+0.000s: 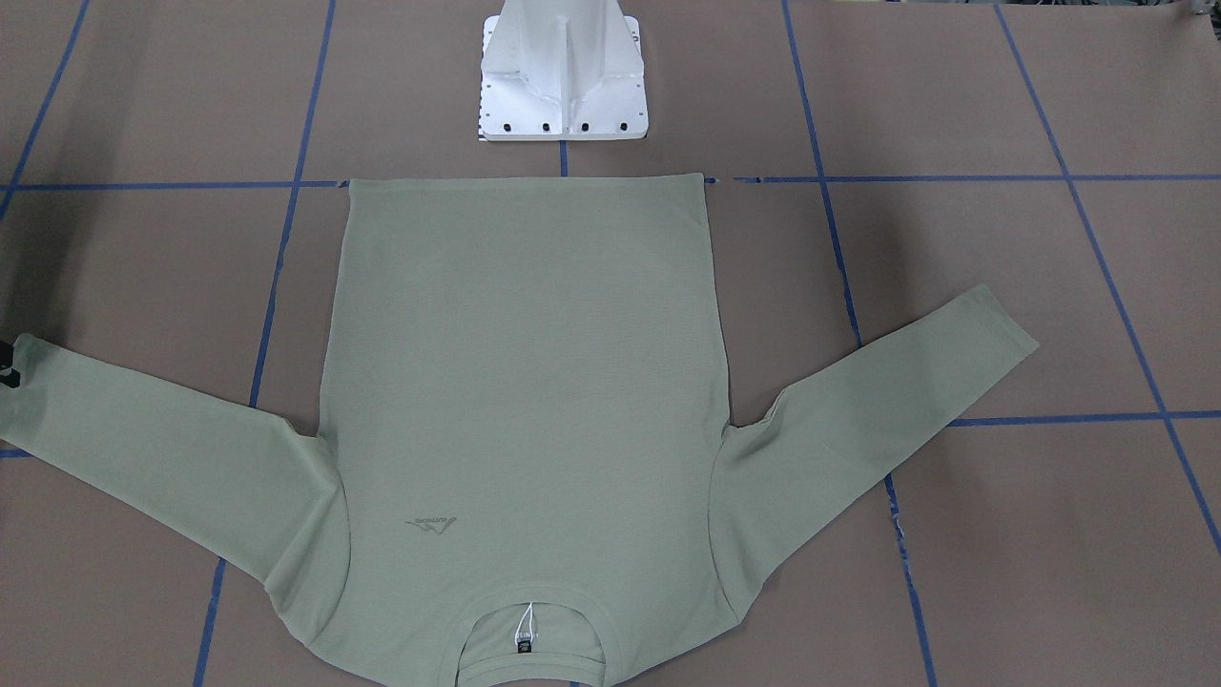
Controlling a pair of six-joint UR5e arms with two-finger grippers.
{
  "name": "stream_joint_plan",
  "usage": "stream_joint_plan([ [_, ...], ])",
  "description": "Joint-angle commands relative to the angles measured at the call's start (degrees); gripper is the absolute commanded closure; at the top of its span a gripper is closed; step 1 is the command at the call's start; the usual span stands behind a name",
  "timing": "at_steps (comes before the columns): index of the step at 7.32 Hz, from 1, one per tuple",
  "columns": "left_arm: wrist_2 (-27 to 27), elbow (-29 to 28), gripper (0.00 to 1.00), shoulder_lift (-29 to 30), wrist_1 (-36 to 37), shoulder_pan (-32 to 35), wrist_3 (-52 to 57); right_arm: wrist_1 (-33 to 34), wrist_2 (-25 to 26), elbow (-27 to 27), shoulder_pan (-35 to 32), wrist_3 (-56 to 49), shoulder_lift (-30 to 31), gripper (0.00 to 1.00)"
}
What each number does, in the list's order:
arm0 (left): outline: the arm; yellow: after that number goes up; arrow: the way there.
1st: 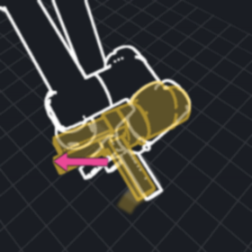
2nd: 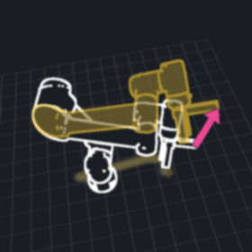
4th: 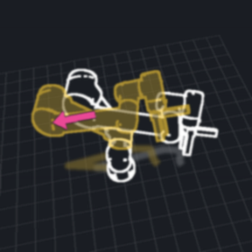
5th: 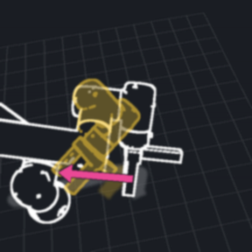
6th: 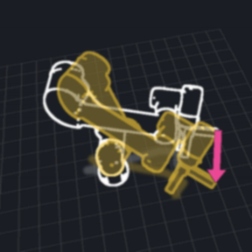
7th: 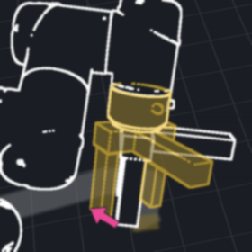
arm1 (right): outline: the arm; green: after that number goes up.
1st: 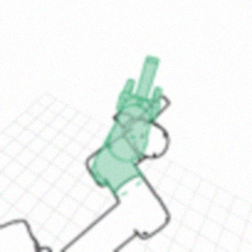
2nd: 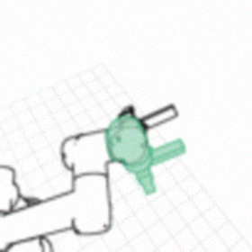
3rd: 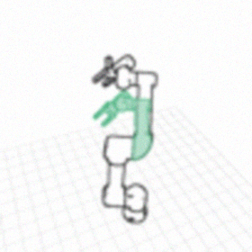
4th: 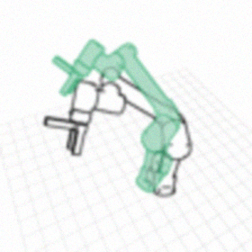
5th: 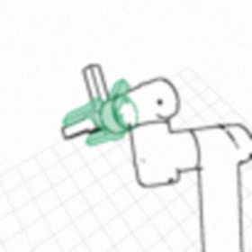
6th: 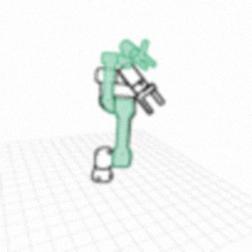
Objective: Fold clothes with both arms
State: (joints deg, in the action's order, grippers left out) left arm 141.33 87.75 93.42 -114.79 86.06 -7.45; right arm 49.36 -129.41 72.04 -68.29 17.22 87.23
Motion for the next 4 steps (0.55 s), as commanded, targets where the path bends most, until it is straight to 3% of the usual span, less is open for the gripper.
stream_joint_plan([
  [1,0.0,0.0,0.01,0.0,0.0,0.0,0.1,0.0,-0.4,0.0,0.0,0.1,0.0,0.02],
  [4,0.0,0.0,0.01,0.0,0.0,0.1,0.1,0.2,-0.4,-0.1,0.1,0.1,0.0,0.05],
])
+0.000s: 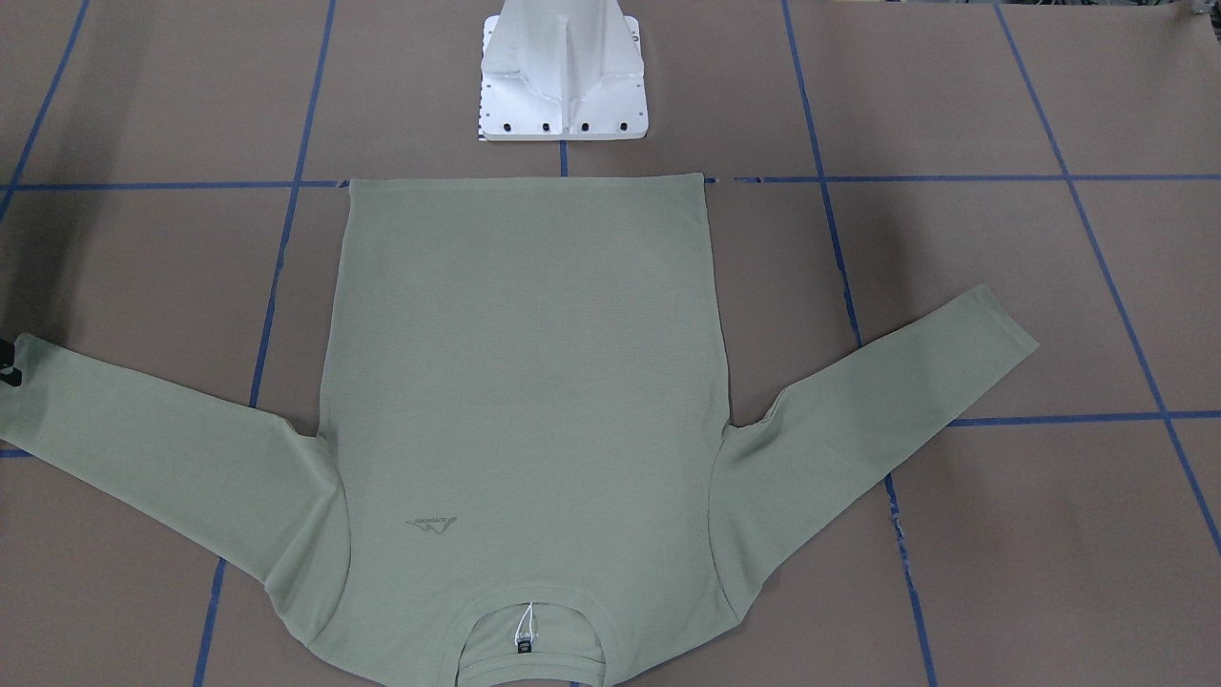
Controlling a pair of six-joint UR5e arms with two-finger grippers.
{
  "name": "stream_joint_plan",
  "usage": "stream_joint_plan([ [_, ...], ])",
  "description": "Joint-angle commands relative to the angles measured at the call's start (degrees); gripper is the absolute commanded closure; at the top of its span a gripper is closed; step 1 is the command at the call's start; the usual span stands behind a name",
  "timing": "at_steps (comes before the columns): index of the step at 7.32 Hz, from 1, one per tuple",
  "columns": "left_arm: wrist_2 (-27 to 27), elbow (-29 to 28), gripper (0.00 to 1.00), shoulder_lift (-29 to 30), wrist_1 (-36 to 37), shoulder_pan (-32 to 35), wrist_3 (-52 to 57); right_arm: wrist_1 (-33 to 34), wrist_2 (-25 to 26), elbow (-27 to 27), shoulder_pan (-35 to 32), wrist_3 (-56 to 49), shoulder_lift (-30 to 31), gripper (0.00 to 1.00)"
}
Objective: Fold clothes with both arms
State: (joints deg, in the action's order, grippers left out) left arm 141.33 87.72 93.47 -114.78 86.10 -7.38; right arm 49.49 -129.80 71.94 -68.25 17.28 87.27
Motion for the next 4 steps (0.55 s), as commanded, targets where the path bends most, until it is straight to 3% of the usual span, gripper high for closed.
stream_joint_plan([
  [1,0.0,0.3,0.01,0.0,0.0,0.0,0.0,0.2,0.0,0.0,0.0,0.0,0.0,0.14],
  [4,0.0,0.3,0.01,0.1,0.0,0.0,0.0,0.3,-0.1,0.0,0.0,-0.1,0.0,0.30],
])
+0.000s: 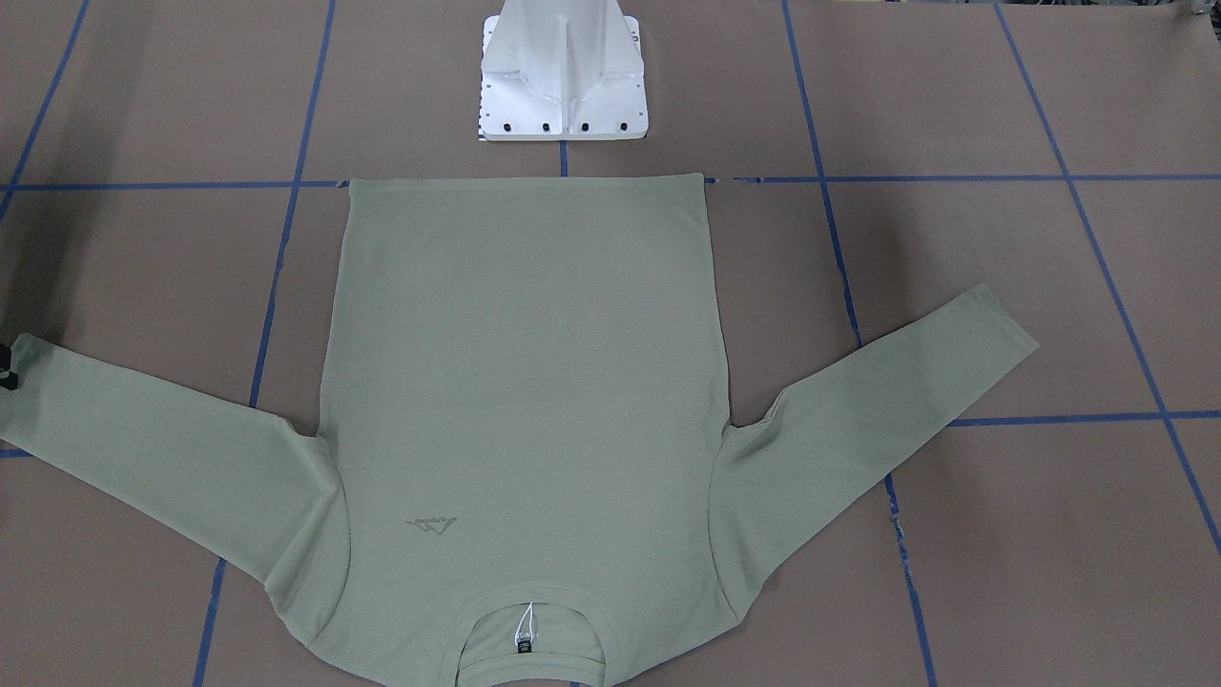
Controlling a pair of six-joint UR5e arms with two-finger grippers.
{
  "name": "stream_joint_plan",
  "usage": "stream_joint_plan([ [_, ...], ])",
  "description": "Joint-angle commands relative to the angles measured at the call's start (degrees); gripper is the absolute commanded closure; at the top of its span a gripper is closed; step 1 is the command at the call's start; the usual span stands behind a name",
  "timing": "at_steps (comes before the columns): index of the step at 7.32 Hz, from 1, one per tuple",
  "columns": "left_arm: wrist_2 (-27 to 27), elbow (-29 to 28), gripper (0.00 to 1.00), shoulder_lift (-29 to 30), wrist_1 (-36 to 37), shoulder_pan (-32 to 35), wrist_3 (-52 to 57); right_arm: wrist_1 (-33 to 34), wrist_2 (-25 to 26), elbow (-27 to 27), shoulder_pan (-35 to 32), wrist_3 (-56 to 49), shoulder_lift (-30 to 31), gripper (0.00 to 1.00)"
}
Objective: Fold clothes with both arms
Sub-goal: 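Lower the right gripper to the sleeve cuff and grasp it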
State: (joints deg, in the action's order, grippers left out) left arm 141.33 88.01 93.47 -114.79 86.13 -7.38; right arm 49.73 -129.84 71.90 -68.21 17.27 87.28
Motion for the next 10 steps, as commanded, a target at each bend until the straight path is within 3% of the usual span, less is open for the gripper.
stream_joint_plan([
  [1,0.0,0.0,0.01,0.2,0.1,0.0,0.0,0.1,-0.1,0.0,0.0,0.0,0.0,0.40],
  [4,-0.1,0.0,0.01,0.5,0.1,0.0,-0.2,0.2,-0.8,0.3,0.0,0.0,-0.1,0.78],
  [6,0.0,0.0,0.01,0.5,0.2,0.0,-0.2,0.2,-0.8,0.5,0.0,0.0,-0.1,0.88],
  [7,-0.1,0.0,0.01,0.5,0.2,0.0,-0.2,0.1,-0.8,0.8,-0.1,0.0,-0.1,1.00],
  [8,0.0,0.0,0.01,0.5,0.2,0.0,-0.2,-0.1,-1.7,0.9,-0.1,0.6,0.1,1.00],
  [10,0.0,0.0,0.01,0.5,0.2,0.0,-0.2,-0.1,-9.1,4.6,-0.5,2.1,-0.3,1.00],
])
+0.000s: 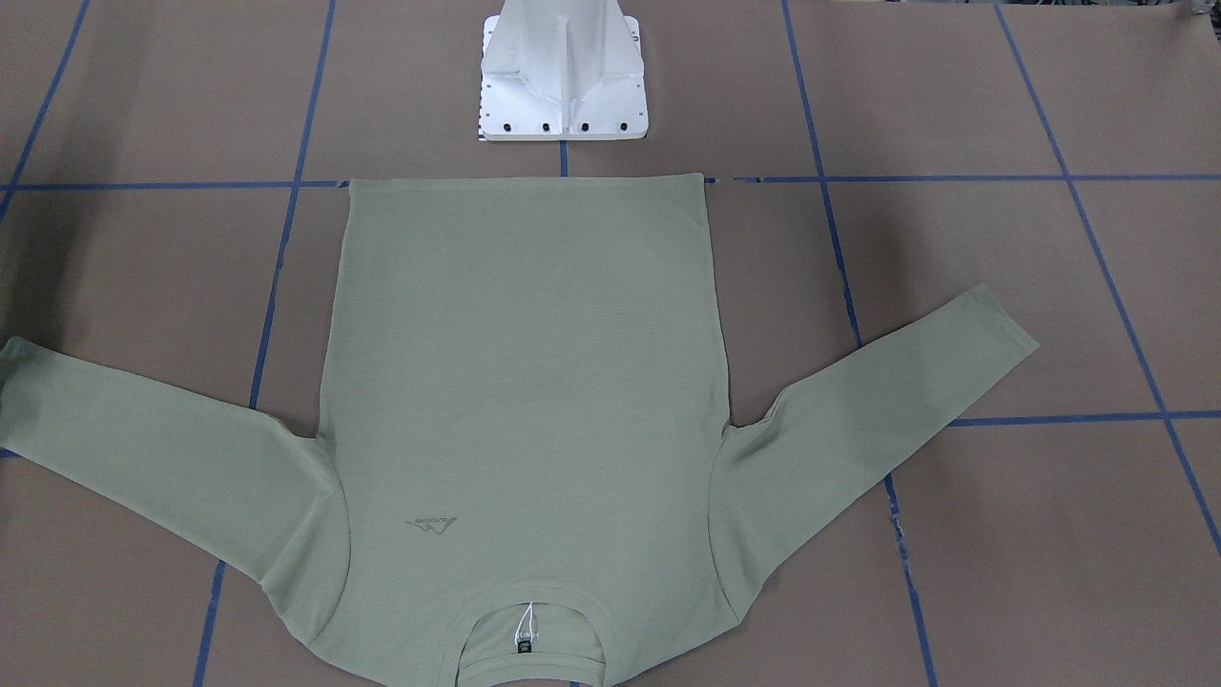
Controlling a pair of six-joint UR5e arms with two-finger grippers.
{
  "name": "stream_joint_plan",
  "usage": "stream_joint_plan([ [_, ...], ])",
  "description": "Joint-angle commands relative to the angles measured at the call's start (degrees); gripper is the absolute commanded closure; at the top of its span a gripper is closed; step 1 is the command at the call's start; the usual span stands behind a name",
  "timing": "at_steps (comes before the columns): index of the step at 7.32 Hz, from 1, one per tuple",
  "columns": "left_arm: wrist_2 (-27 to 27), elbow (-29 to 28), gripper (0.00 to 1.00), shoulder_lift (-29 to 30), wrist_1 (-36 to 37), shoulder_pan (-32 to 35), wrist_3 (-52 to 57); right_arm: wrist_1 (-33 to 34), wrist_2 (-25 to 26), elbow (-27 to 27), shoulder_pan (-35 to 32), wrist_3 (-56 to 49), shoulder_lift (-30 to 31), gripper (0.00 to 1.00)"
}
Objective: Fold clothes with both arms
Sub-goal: 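Lower the right gripper to the sleeve cuff and grasp it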
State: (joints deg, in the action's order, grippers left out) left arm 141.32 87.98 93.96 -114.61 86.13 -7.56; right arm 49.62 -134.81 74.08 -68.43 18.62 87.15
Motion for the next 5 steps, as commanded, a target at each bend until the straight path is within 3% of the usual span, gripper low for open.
stream_joint_plan([
  [1,-0.1,0.0,0.01,0.0,0.0,0.0,0.0,0.4,-6.4,4.6,-1.1,0.8,-0.5,1.00],
  [3,0.0,-0.1,0.01,0.0,0.0,0.0,0.0,0.4,-10.5,6.4,-2.8,5.6,-3.5,1.00],
  [5,0.0,0.0,0.01,0.1,-0.1,0.0,-0.1,0.4,-12.4,8.3,-2.5,20.0,-11.3,1.00],
])
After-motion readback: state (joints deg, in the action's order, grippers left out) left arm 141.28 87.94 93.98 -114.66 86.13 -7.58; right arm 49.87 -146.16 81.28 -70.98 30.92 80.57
